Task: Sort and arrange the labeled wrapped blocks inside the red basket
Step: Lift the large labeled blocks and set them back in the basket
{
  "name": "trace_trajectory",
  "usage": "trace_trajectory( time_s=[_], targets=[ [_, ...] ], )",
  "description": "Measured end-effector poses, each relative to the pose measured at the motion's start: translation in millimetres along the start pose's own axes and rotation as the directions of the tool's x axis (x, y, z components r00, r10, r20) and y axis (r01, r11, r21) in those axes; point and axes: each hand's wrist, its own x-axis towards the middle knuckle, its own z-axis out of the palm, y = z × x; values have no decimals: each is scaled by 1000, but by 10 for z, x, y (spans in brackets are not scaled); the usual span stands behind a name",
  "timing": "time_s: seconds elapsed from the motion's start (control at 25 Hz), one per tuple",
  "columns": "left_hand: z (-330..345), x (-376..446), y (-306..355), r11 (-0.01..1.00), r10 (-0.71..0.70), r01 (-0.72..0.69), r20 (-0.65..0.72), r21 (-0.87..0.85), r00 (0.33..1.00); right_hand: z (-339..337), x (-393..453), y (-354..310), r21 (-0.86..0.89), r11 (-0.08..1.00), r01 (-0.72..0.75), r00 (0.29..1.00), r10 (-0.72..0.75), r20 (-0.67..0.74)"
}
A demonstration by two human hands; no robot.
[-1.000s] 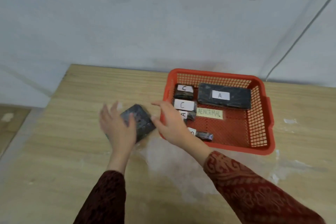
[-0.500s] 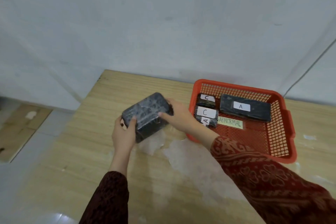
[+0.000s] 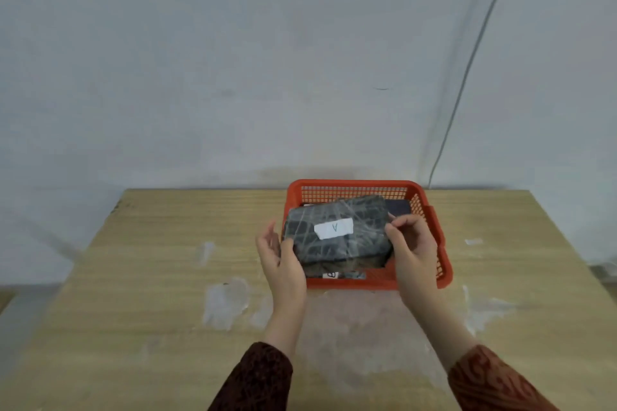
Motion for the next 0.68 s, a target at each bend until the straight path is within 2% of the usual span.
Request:
trace_trajectory(
  time_s=[0.12,0.28,0.48,0.56,0.6,0.68],
  targets=[
    [91,-105,-164,993,-113,111,57,30,992,-262,-96,75,9,999,-45,999,45,-24],
    [147,-161,-139,995,-78,71,99,65,992,-361,-72,57,3,997,-78,995,78,-66],
    [107,-107,-120,988,-149,139,165,71,975,-356,60,69,7,996,-89,995,89,-33],
    [78,-25,-56,989,-145,130,247,75,958,-406,191,41,-33,980,-198,980,198,15],
    [63,36,-15,989,-142,125,308,77,941,-463,269,19,-106,961,-257,962,265,69],
    [43,177,85,988,-144,109,433,105,890,-587,412,-41,-311,903,-297,889,381,255]
  ],
)
